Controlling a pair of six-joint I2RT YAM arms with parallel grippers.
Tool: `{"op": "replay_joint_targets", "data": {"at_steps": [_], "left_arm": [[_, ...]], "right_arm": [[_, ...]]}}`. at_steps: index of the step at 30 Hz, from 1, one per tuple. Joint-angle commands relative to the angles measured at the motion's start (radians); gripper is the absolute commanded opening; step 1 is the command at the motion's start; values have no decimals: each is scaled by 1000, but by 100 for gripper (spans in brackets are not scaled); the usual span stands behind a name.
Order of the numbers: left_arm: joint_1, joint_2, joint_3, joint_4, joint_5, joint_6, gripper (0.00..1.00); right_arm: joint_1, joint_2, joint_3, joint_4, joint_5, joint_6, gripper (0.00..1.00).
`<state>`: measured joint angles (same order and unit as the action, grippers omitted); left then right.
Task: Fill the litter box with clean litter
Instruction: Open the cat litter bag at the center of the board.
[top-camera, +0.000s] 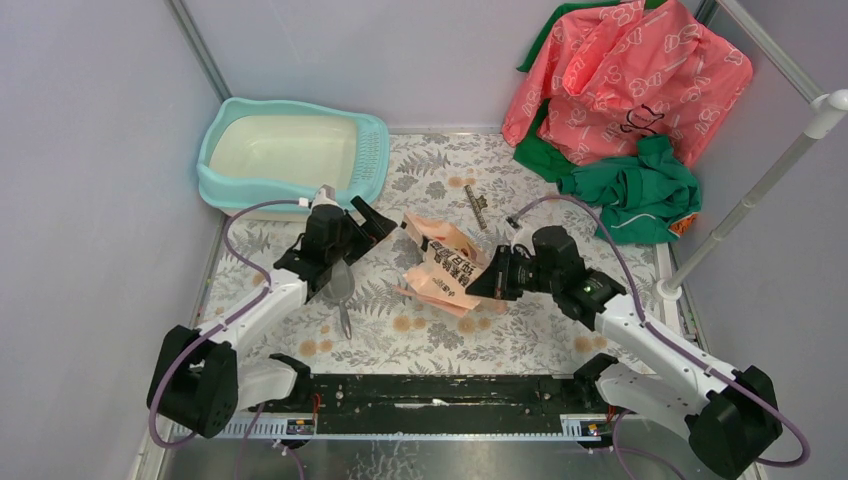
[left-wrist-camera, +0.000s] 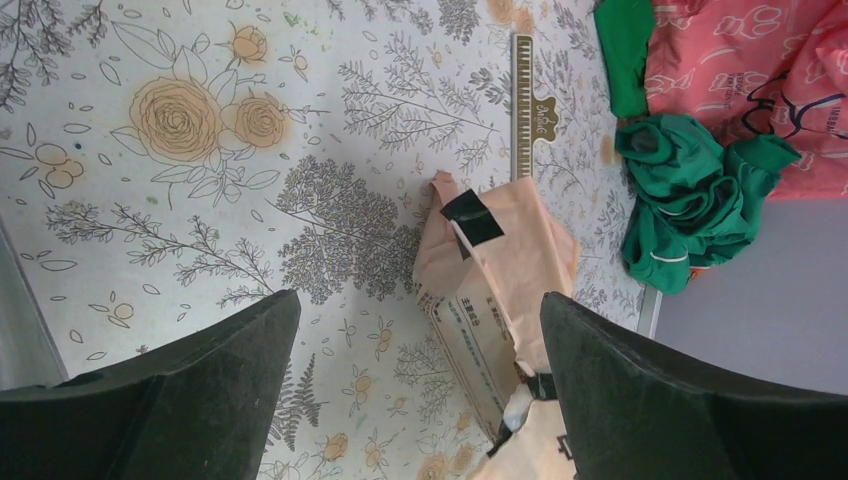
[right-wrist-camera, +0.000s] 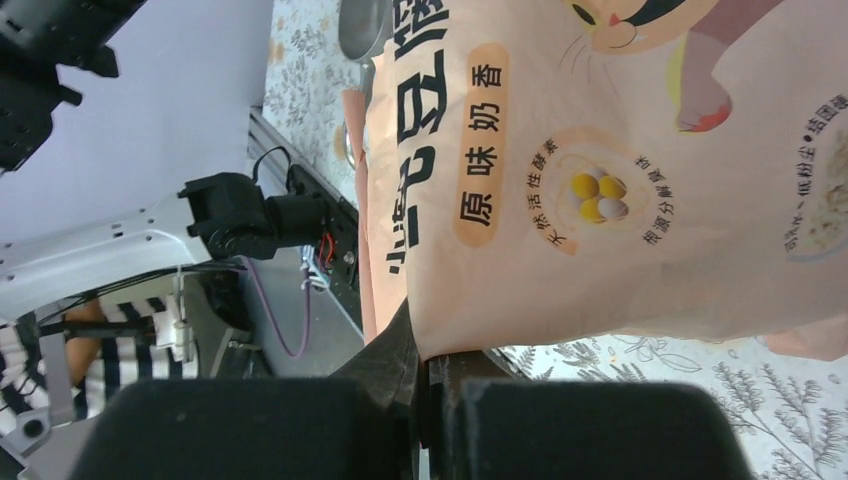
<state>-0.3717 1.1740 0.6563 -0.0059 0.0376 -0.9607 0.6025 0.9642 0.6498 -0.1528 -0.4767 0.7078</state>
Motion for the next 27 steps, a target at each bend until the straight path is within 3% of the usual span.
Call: {"op": "replay_joint_targets", "data": {"at_steps": [1, 10, 20, 27], "left_arm": [[7, 38, -30, 140, 13, -44, 99], [4, 97, -60, 249, -23, -98, 99], [-25, 214, -61, 368, -34, -152, 99], [-62, 225, -77, 417, -115, -231, 99]], "right_arm": [[0, -63, -23, 250, -184, 94, 0], [0, -78, -105, 384, -262, 177, 0], [0, -77, -142, 445, -300, 224, 0], [0, -58, -164, 471, -310, 228, 0]]}}
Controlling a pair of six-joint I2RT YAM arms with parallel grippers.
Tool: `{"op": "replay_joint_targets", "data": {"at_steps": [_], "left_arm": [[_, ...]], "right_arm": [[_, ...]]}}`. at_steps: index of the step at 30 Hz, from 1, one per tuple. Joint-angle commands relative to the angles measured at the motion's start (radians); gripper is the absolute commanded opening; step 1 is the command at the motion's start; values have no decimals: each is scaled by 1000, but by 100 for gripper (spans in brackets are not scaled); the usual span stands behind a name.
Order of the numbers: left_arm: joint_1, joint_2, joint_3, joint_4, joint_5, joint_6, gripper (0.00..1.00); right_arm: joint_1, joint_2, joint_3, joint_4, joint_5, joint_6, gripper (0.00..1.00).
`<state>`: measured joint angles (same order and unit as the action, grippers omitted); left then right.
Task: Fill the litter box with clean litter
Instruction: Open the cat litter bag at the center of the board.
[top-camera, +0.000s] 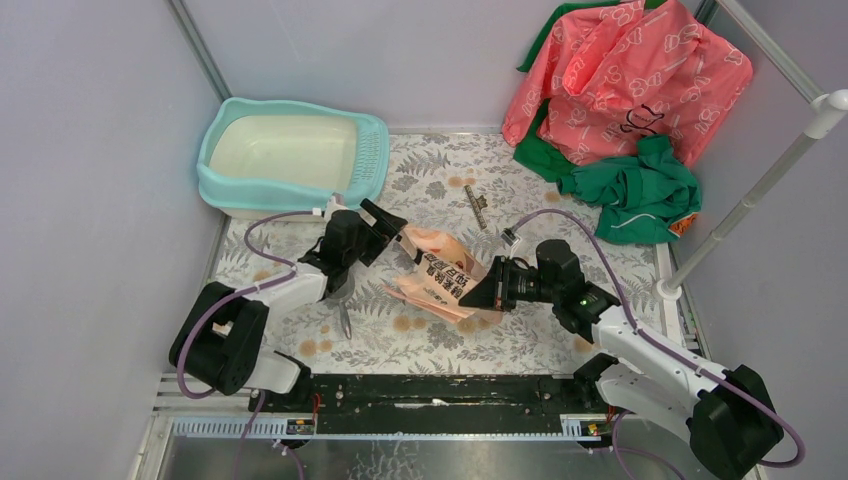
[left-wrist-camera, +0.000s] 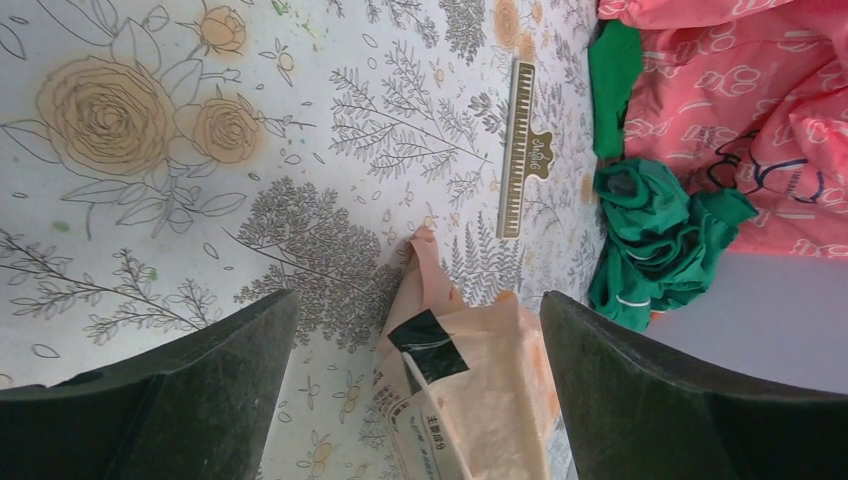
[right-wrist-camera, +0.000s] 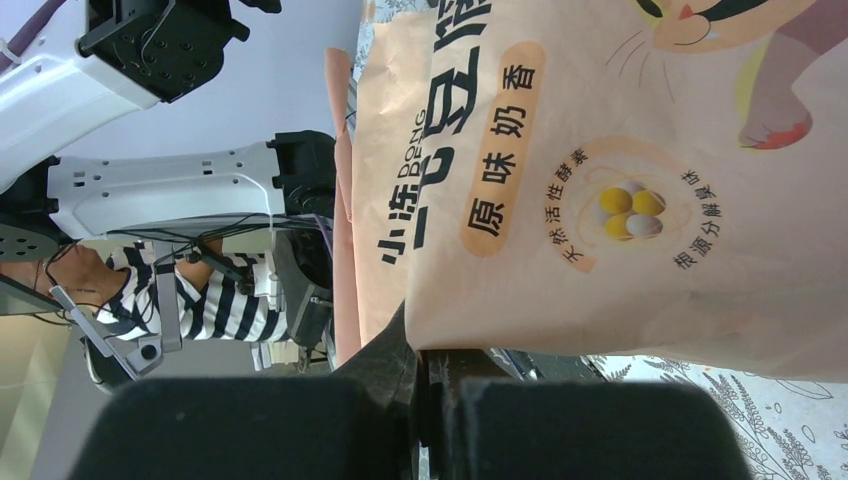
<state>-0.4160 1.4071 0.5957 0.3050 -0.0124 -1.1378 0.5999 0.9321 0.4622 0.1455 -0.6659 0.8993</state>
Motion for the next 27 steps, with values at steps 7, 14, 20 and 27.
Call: {"op": "replay_joint_targets", "data": {"at_steps": [7, 14, 20, 27], "left_arm": [[-37, -24, -17, 135, -82, -96, 99], [-48, 6, -14, 174, -62, -132, 98], [-60, 25, -18, 188, -64, -142, 99], [-66, 29, -35, 246, -50, -146, 86]], "right_arm": [[3, -14, 15, 163, -115, 18, 0], [3, -18, 10, 162, -112, 15, 0], [3, -29, 10, 157, -107, 15, 0], [3, -35, 5, 142, -99, 5, 23]]}}
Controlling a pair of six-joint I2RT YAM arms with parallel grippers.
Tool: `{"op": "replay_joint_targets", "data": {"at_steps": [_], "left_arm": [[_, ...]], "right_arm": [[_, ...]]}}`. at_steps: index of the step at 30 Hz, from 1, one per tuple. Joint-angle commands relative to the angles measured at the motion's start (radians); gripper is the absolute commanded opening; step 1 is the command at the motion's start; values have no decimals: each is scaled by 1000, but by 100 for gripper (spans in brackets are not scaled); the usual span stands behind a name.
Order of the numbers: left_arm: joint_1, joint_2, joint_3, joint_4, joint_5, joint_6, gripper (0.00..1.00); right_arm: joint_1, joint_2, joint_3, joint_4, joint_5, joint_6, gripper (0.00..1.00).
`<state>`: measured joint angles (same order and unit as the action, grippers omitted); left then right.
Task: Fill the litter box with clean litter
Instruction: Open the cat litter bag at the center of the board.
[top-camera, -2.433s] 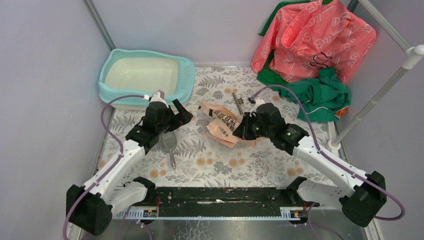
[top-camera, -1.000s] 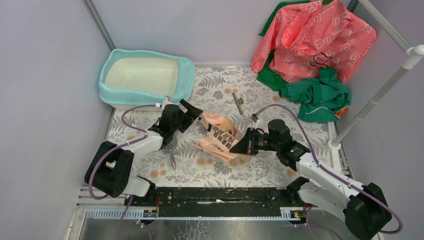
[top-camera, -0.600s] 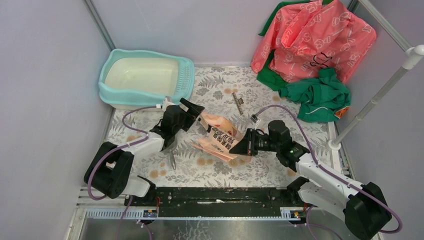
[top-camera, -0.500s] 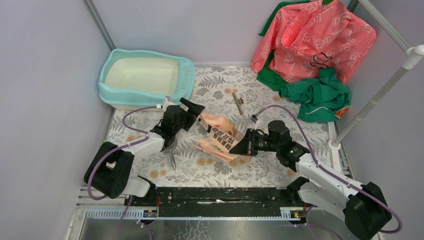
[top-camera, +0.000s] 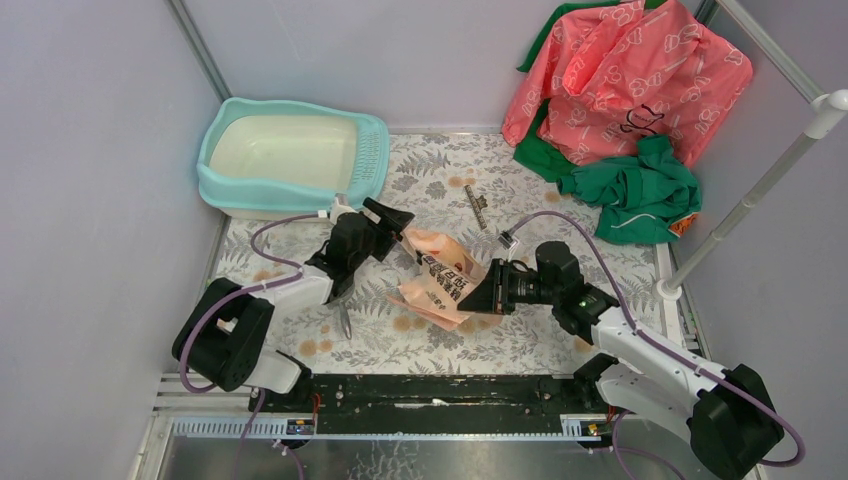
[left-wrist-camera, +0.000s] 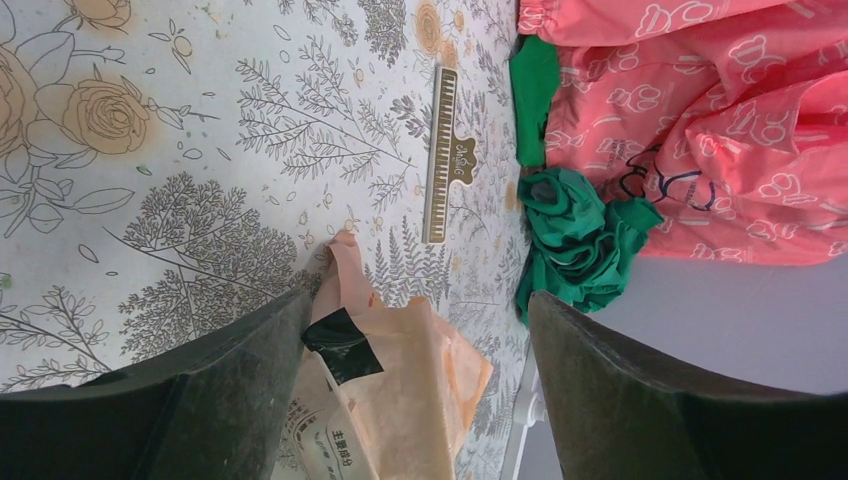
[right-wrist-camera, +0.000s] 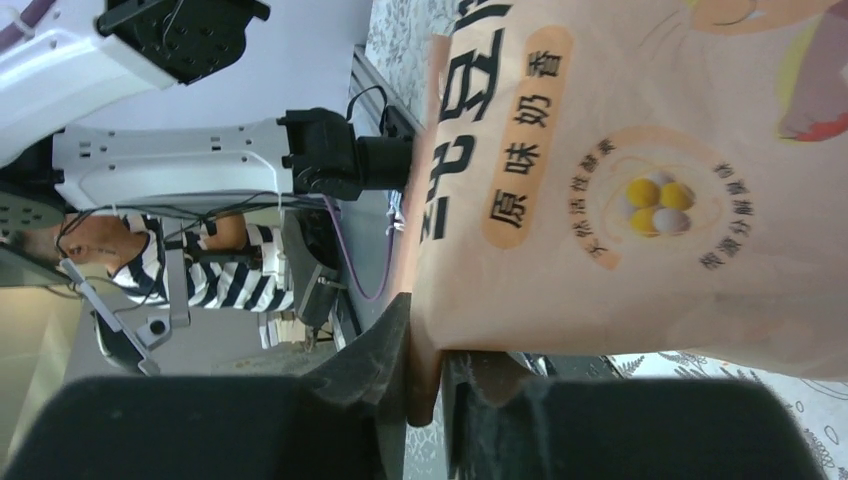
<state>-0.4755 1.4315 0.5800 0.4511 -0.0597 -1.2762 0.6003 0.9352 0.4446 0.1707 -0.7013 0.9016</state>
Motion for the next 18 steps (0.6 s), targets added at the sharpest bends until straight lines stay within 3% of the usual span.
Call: {"op": "replay_joint_targets", "data": {"at_steps": [1, 4, 7, 18], "left_arm": [[-9, 2, -20, 101, -3, -7, 84], [-10, -4, -25, 109, -4, -11, 71], [-10, -7, -26, 111, 5, -15, 67], [-13, -144, -51, 12, -22, 9, 74]], "right_arm": [[3, -41, 23, 113, -61, 1, 28], [3, -49, 26, 96, -53, -6, 37], [2, -55, 26, 83, -45, -11, 43], [3, -97, 28, -15, 36, -57, 51]]}}
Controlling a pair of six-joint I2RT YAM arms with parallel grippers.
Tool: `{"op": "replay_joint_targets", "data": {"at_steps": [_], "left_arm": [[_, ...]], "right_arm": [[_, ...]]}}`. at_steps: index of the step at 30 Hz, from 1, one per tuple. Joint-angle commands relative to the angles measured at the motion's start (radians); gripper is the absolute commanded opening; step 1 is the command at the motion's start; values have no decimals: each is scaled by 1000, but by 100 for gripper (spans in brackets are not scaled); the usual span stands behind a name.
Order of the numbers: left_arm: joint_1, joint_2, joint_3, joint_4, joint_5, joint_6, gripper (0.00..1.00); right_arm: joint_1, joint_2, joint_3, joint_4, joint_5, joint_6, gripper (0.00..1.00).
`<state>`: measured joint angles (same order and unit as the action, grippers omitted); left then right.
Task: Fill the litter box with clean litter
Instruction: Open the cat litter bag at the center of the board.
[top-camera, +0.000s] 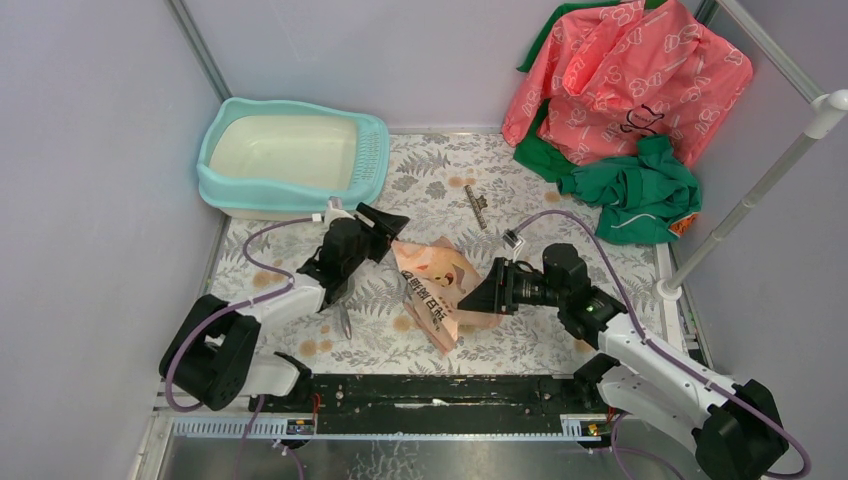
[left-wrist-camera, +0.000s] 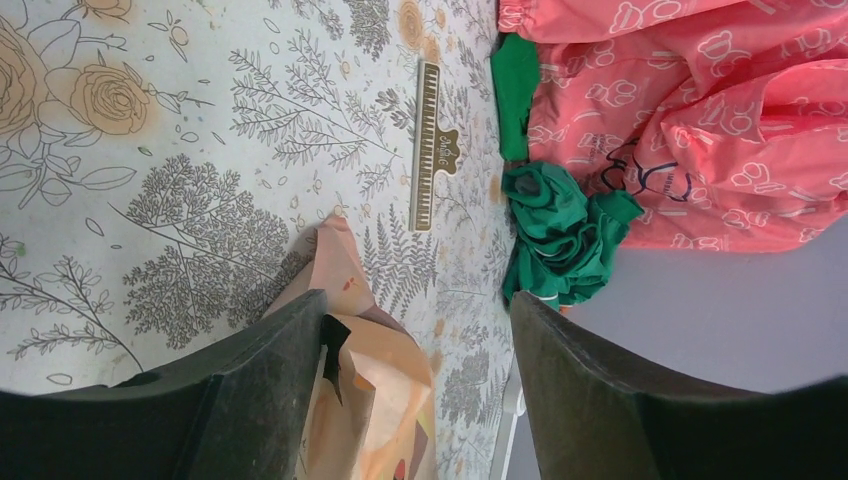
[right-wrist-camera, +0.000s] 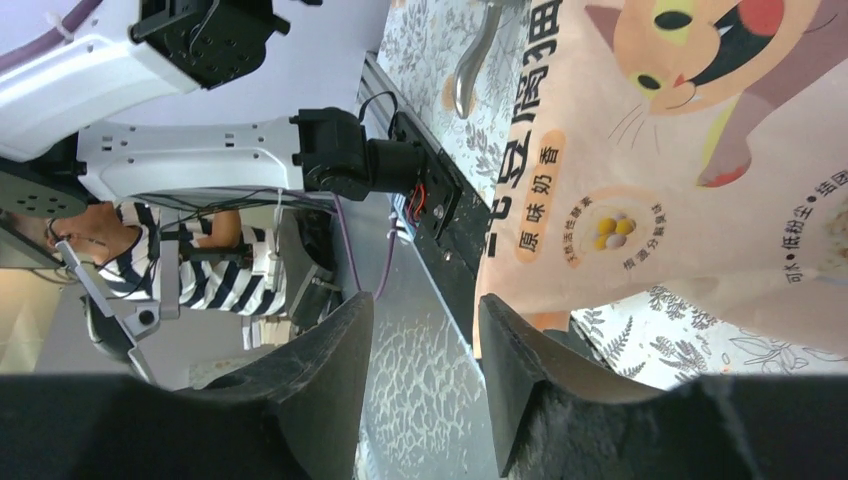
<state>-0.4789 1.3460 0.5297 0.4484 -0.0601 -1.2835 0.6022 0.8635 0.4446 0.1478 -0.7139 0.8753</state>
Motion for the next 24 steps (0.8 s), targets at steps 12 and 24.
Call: {"op": "replay_joint_targets", "data": {"at_steps": [12, 24], "left_arm": [[-13, -147, -14, -52, -6, 47, 75], [-13, -230, -51, -127, -22, 87, 76]], "right_arm": [[0, -60, -44, -116, 204, 4, 74], [0, -43, -282, 84, 358, 261, 95]]}}
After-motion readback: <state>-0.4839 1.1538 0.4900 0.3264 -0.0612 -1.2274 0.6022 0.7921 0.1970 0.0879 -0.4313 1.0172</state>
